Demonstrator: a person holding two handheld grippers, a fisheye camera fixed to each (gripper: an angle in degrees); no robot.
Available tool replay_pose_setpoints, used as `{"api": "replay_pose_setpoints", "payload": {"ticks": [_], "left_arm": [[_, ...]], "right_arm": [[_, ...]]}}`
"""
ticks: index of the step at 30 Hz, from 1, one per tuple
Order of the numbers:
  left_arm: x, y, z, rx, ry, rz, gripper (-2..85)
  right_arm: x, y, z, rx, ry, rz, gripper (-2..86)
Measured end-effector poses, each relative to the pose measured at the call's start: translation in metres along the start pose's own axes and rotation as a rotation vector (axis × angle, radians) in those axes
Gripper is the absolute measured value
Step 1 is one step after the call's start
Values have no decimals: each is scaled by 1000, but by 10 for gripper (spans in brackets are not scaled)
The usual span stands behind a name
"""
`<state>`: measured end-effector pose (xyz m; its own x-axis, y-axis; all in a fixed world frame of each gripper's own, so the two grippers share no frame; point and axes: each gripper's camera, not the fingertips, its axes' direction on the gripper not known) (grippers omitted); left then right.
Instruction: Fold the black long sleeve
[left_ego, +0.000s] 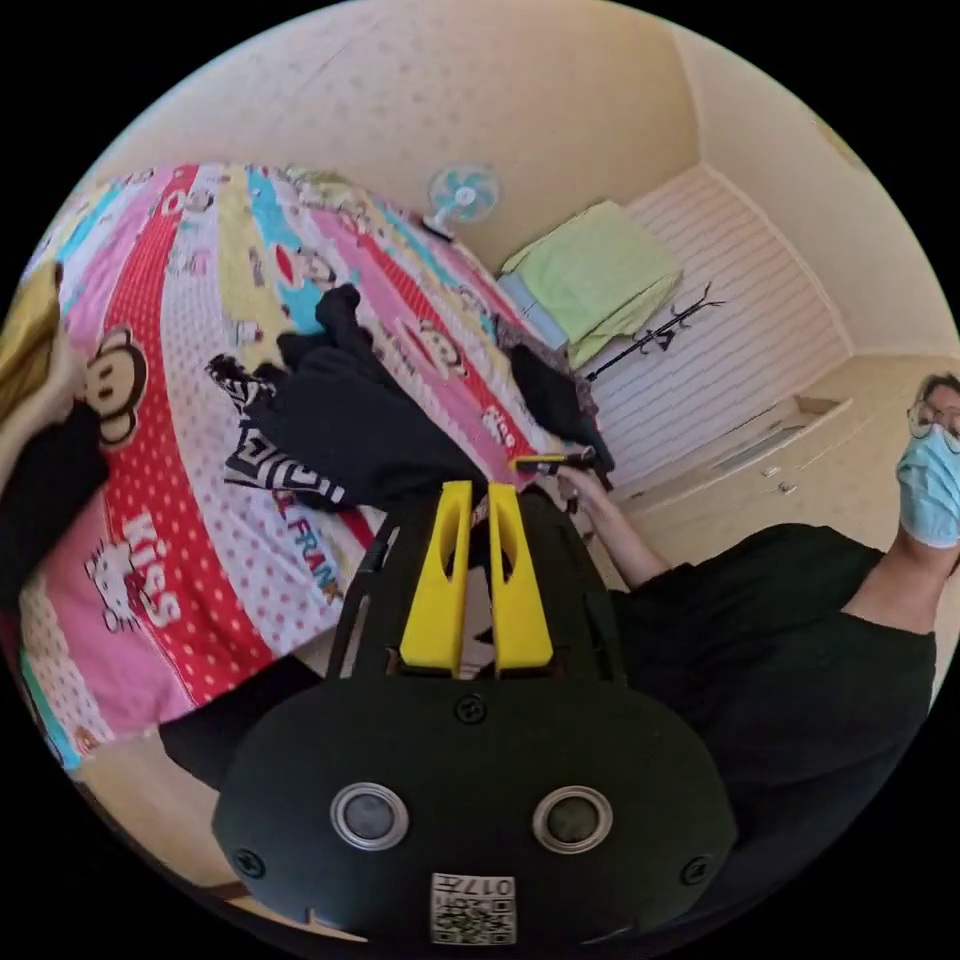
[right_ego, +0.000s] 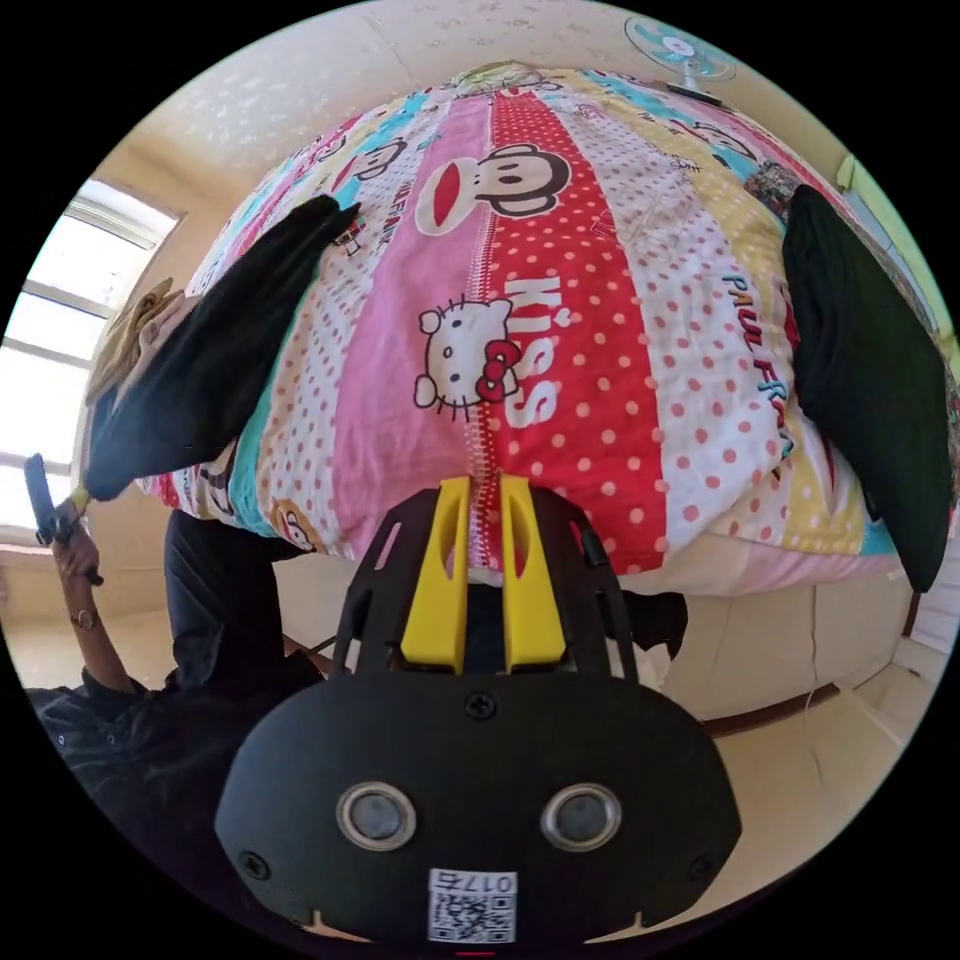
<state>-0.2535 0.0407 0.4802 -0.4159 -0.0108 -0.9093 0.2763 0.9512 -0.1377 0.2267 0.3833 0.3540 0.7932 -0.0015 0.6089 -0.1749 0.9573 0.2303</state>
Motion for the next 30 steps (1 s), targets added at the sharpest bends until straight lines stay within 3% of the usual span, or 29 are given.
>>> {"api": "replay_pose_setpoints", "payload": {"ticks": [3, 6, 9, 13, 15, 17, 23, 30], "left_arm": [[-5, 28, 42, -132, 103, -17, 16], [-17, 38, 34, -31, 235, -89, 32], [-45, 35, 12, 70, 122, -251, 81], [-76, 16, -15, 228, 17, -423, 125], [-80, 6, -23, 277, 38, -447, 125], [-82, 0, -29, 293, 14, -475, 125], [-83, 13, -34, 291, -171, -532, 127], [-124, 9, 37, 216, 101, -628, 140]], "right_arm": [[-28, 0, -19, 41, -35, -79, 72], [-86, -7, -44, 180, -251, -270, 90], [-168, -24, -42, 189, -355, -512, 110], [-251, -37, 0, 212, -184, -690, 103], [-273, -45, 60, 62, -4, -752, 61], [-265, -36, 69, 50, 11, -760, 40], [-182, 63, -15, 260, -2, -600, 21], [-133, 147, 23, -53, 3, -520, 17]]}}
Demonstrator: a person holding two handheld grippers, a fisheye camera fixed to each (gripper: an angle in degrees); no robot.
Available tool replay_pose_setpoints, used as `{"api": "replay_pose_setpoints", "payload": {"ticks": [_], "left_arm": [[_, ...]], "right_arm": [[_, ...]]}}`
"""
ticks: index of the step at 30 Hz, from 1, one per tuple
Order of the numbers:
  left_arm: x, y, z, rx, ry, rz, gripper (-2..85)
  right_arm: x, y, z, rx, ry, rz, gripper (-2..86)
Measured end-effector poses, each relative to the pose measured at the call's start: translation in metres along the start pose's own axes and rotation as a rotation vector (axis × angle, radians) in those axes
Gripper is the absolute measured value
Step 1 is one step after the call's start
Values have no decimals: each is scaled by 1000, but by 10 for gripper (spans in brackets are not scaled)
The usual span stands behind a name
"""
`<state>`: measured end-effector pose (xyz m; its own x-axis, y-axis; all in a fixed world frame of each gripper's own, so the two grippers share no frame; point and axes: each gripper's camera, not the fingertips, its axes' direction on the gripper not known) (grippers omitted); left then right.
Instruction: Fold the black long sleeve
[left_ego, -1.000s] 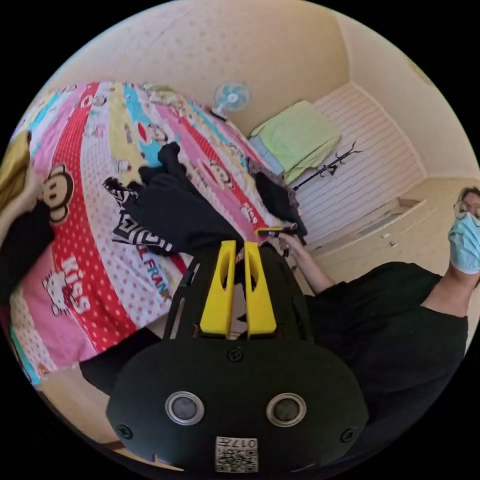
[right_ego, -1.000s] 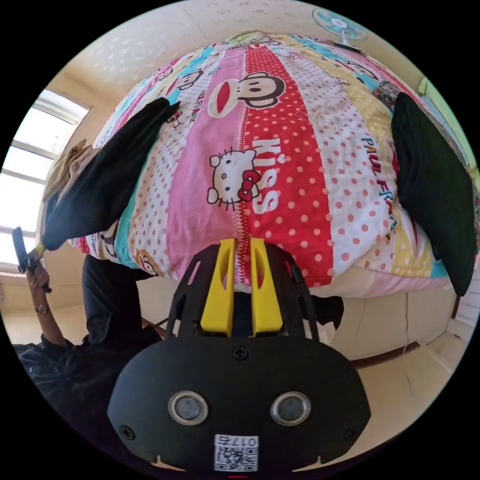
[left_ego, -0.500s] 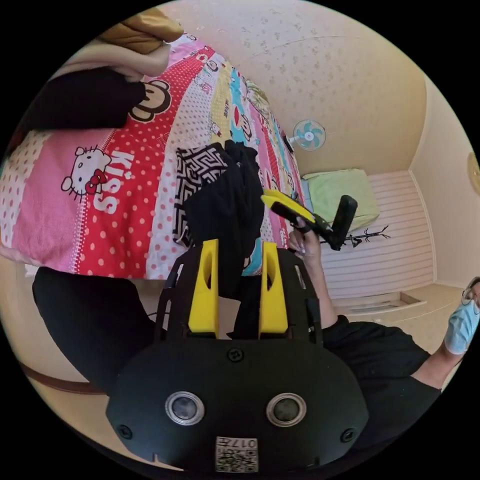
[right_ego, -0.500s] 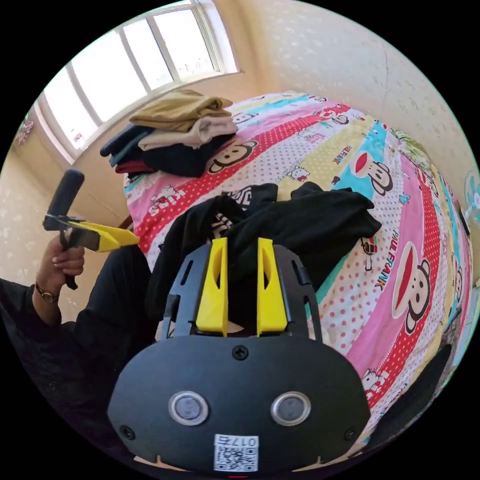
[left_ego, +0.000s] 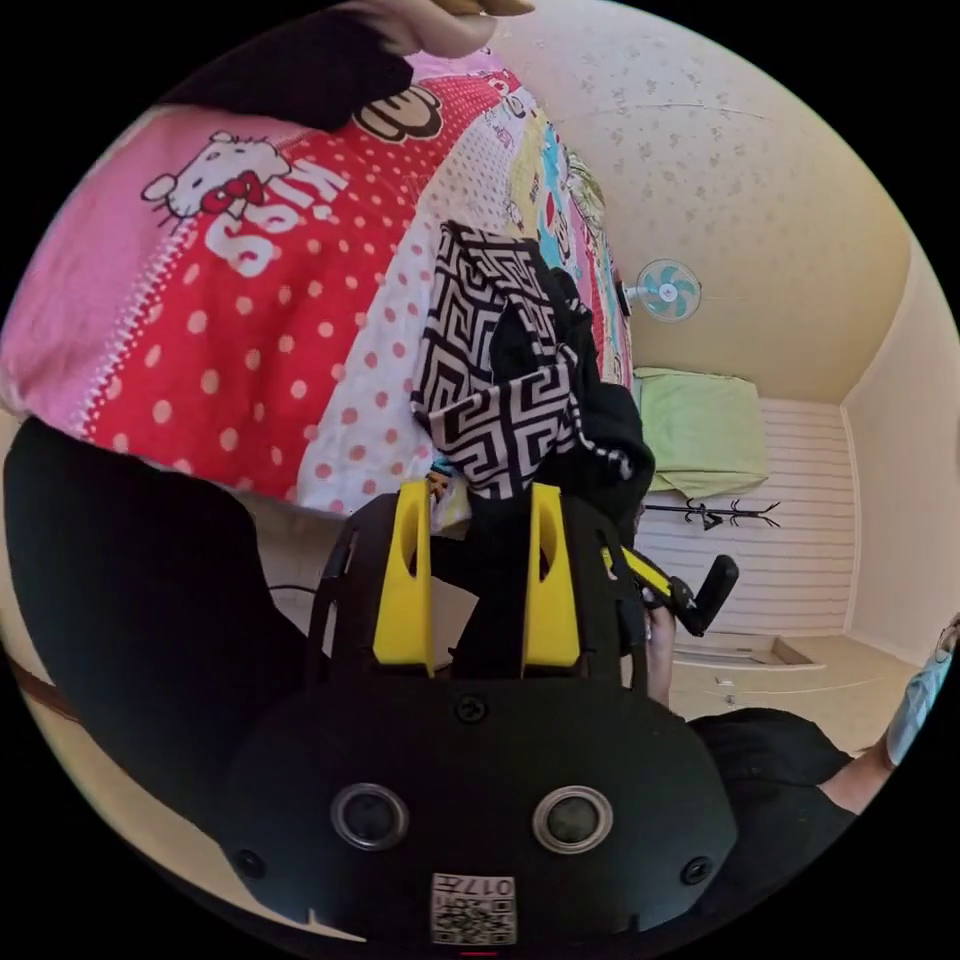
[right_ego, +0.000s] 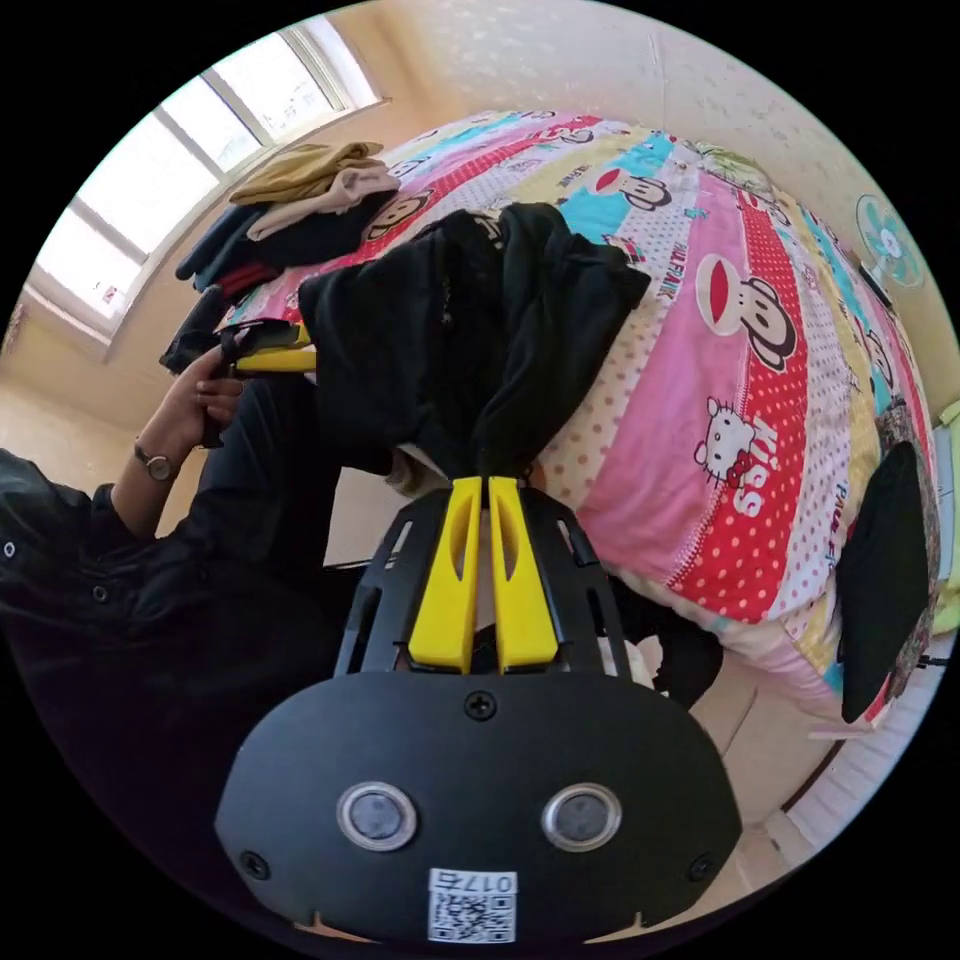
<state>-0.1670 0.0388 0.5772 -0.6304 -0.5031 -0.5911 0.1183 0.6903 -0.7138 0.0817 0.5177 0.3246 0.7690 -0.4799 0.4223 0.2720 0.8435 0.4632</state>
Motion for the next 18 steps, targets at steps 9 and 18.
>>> {"api": "replay_pose_setpoints", "payload": {"ticks": [9, 18], "left_arm": [[42, 0, -34, 119, 53, 164, 5], [15, 38, -148, 483, -185, 68, 88]], "right_arm": [[-8, -32, -45, 195, -122, -174, 31], [-58, -180, -41, 261, -155, -423, 64]]}}
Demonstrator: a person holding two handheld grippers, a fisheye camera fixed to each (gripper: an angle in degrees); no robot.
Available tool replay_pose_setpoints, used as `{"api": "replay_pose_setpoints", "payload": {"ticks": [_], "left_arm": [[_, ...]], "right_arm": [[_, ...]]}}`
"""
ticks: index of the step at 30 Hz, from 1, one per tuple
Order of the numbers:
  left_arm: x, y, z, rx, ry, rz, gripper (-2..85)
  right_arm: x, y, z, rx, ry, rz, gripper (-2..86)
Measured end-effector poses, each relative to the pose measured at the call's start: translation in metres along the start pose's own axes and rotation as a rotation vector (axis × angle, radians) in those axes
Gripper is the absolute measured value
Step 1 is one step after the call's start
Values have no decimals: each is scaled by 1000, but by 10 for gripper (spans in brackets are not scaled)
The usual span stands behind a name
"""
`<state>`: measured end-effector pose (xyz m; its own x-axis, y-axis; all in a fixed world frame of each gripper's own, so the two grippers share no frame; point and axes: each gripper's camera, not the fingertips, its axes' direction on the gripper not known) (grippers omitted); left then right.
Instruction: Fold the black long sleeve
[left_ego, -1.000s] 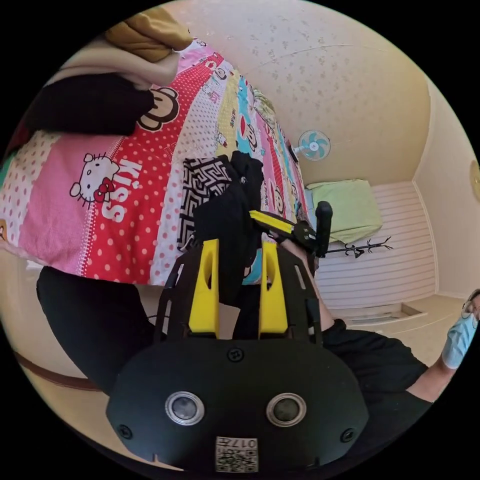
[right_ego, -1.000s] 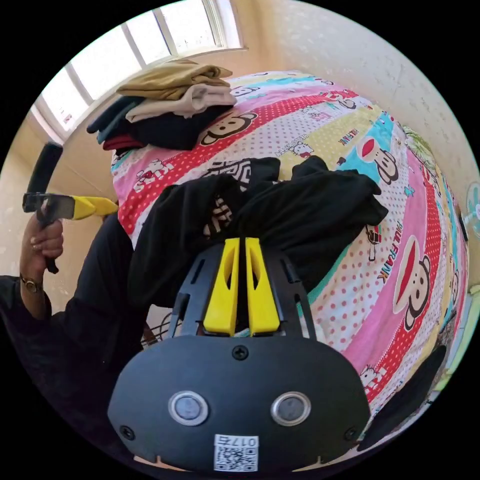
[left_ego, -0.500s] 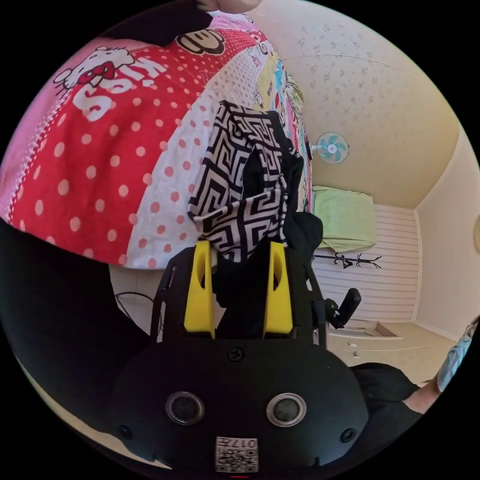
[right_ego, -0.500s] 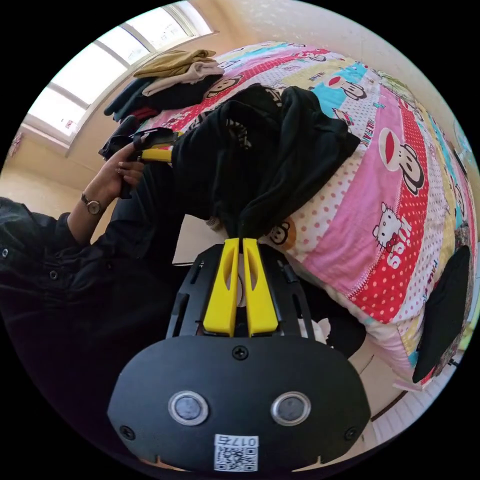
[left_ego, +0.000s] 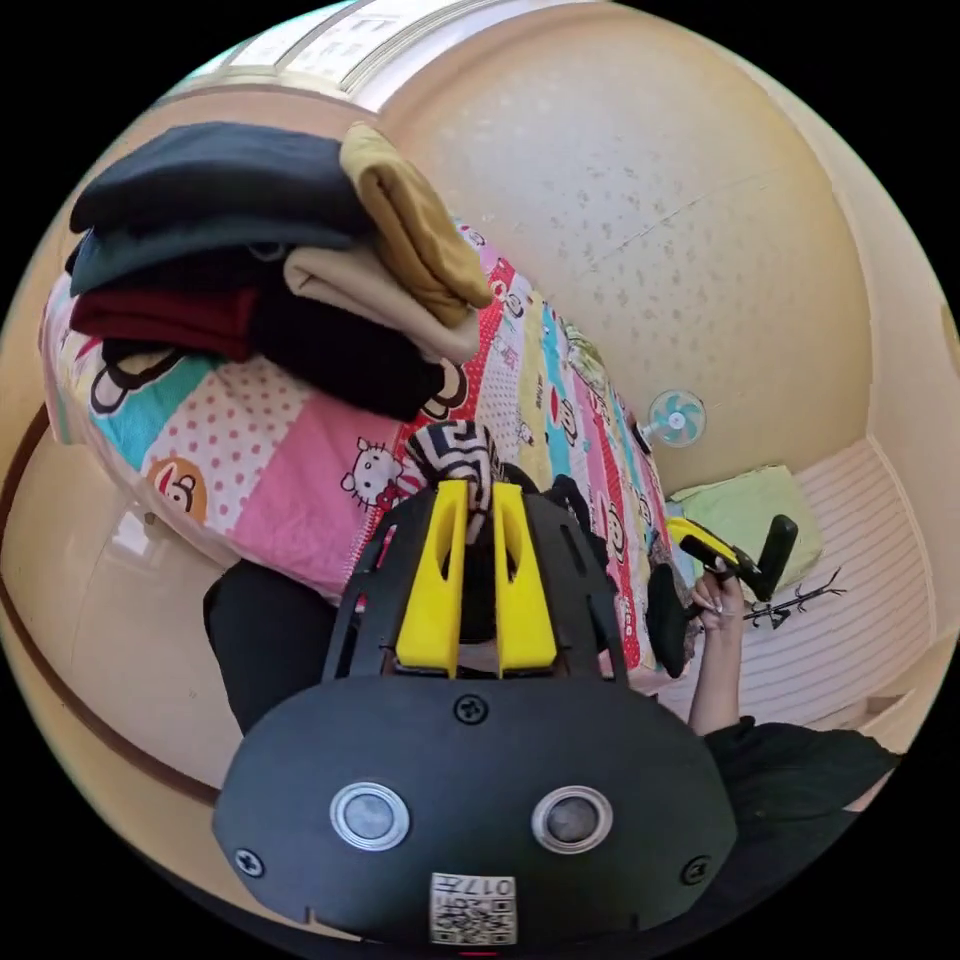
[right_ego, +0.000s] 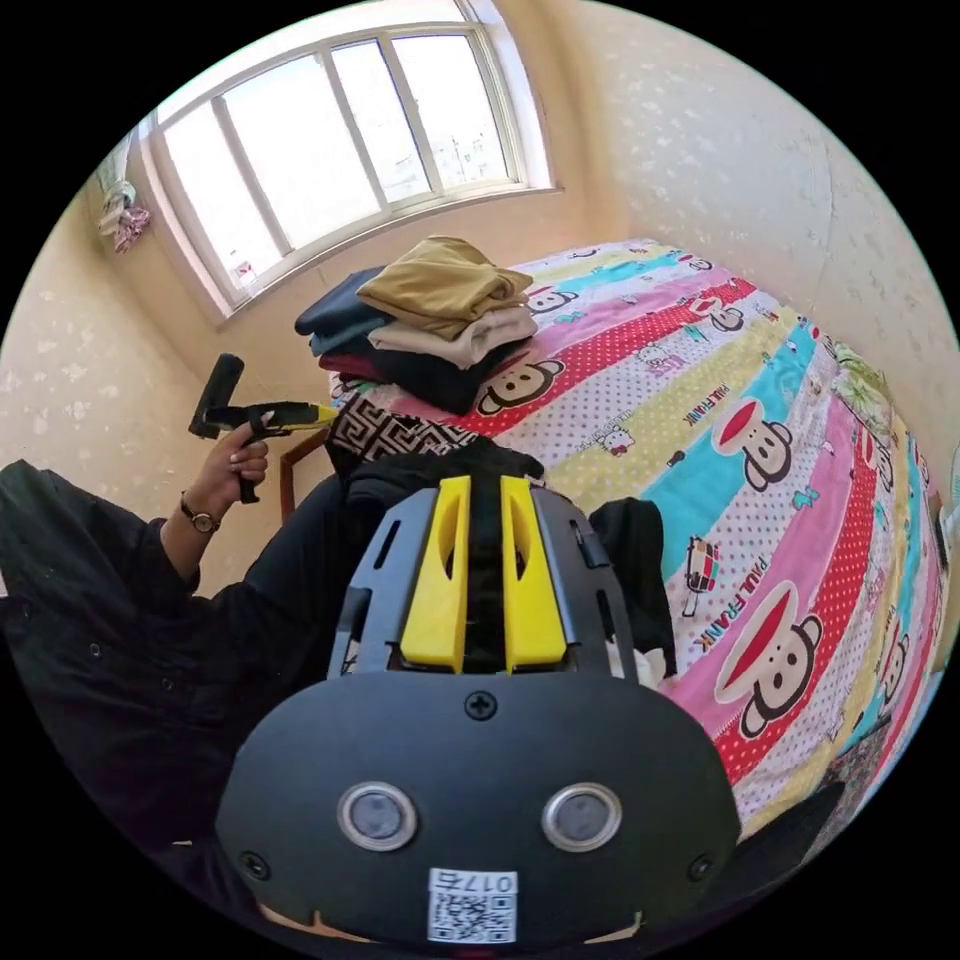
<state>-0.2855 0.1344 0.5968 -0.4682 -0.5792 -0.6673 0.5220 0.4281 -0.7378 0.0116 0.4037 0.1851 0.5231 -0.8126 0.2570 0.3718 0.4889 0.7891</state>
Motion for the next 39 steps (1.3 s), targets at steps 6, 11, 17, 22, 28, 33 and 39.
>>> {"api": "replay_pose_setpoints", "payload": {"ticks": [6, 11, 17, 22, 28, 33, 39], "left_arm": [[-51, 51, 13, -76, 2, -131, 143], [-72, 72, 45, -233, -24, -131, 164], [-76, 105, 72, -248, -145, -41, 69], [-56, 137, 1, -75, 2, 81, -2], [48, 146, -95, 219, -18, 401, -8], [150, 153, -174, 475, 114, 667, -8], [234, 189, -241, 709, 327, 790, -9]], "right_arm": [[22, -80, 127, -234, 88, -12, 95], [47, -68, 233, -481, 21, 118, 95], [-11, -19, 207, -398, 17, 78, 21], [-52, 26, 69, 29, 106, 118, 13], [-136, 92, -113, 543, 328, 64, 11], [-234, 166, -252, 963, 558, 30, 12], [-317, 240, -322, 1256, 683, 6, 14]]}}
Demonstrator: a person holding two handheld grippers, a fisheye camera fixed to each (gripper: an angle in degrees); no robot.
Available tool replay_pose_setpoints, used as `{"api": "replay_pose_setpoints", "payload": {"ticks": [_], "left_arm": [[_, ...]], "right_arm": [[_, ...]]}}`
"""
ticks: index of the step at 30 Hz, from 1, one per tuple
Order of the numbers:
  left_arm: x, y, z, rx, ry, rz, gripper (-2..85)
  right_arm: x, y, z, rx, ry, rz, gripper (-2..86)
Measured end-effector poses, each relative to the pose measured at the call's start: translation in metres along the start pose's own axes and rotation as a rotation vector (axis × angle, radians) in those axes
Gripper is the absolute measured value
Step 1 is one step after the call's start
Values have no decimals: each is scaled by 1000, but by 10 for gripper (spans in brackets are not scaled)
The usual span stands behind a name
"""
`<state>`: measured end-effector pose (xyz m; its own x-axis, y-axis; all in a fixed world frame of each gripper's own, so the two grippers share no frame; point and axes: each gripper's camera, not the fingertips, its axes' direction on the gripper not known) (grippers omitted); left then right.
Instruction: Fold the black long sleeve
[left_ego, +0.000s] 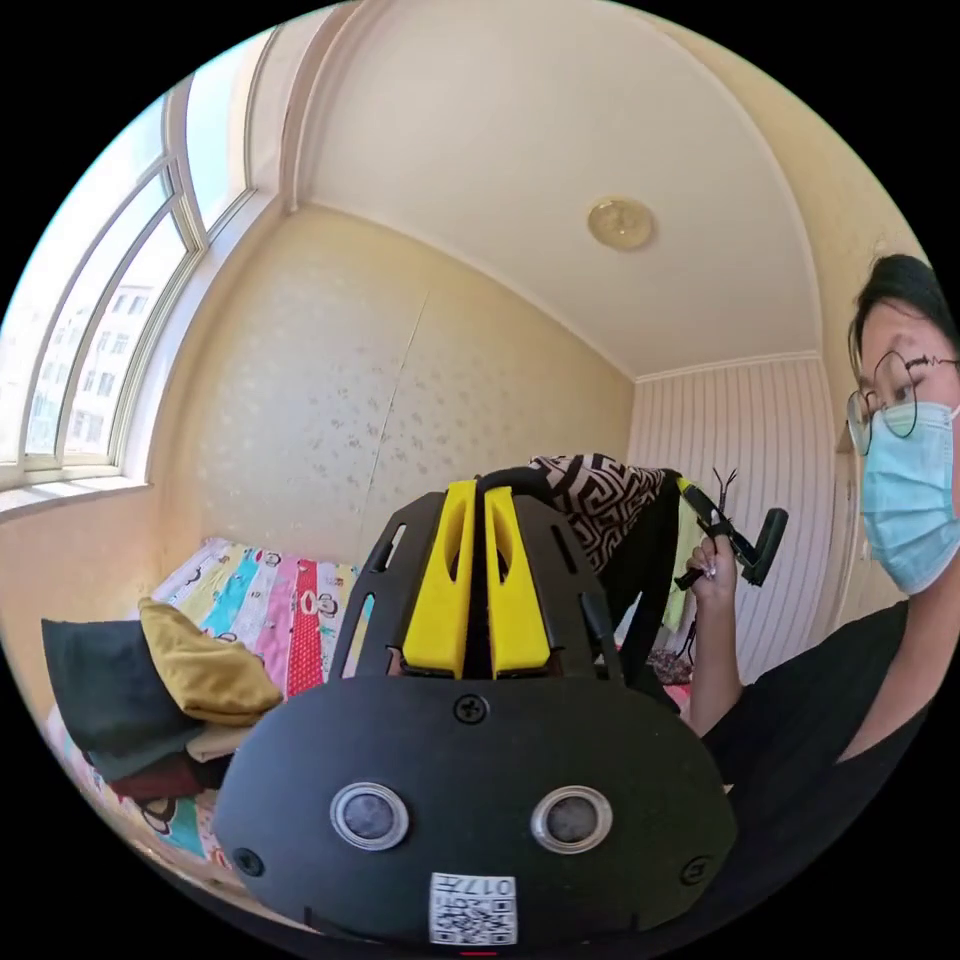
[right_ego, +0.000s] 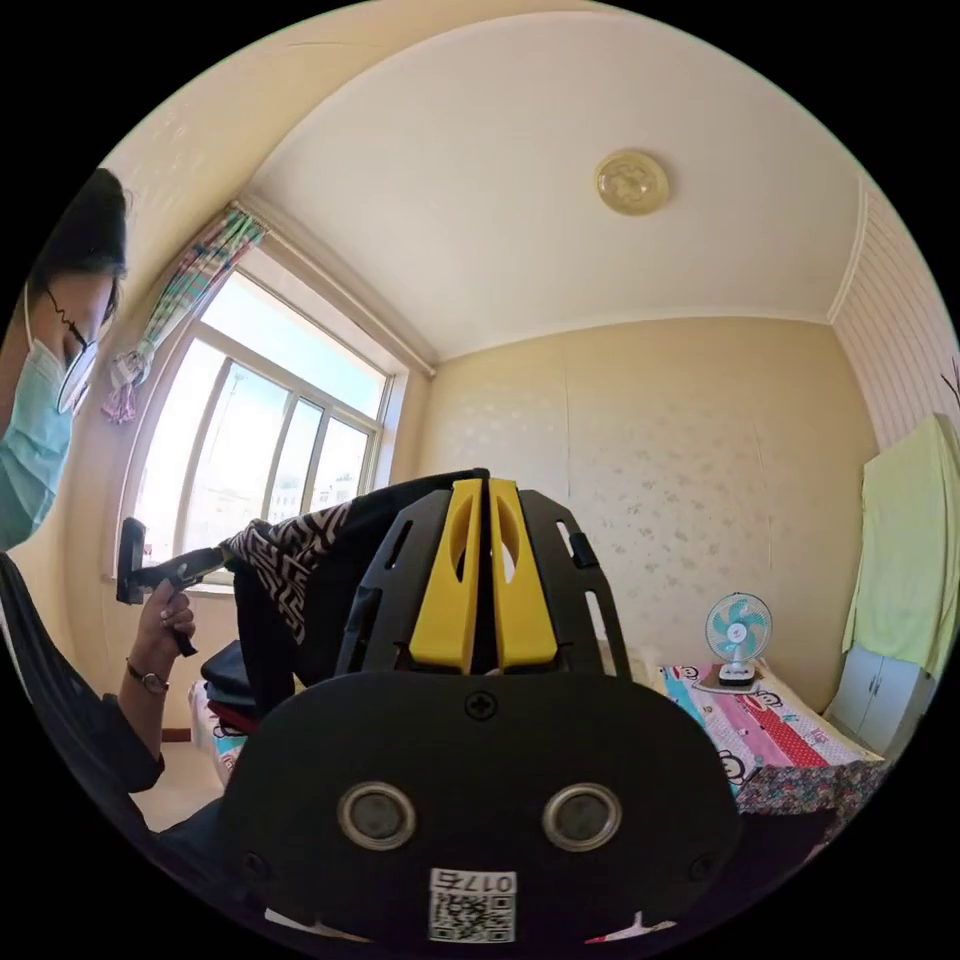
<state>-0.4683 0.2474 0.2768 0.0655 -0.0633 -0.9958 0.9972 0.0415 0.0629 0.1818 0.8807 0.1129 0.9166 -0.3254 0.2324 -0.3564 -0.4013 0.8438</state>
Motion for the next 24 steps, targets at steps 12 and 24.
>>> {"api": "replay_pose_setpoints", "payload": {"ticks": [12, 24], "left_arm": [[0, 25, 141, -127, -52, -138, -6], [-136, 273, 379, -920, -208, -235, 99]], "right_arm": [[89, 57, 116, -460, 308, 10, 20], [211, 379, 264, -1189, 318, 221, 77]]}}
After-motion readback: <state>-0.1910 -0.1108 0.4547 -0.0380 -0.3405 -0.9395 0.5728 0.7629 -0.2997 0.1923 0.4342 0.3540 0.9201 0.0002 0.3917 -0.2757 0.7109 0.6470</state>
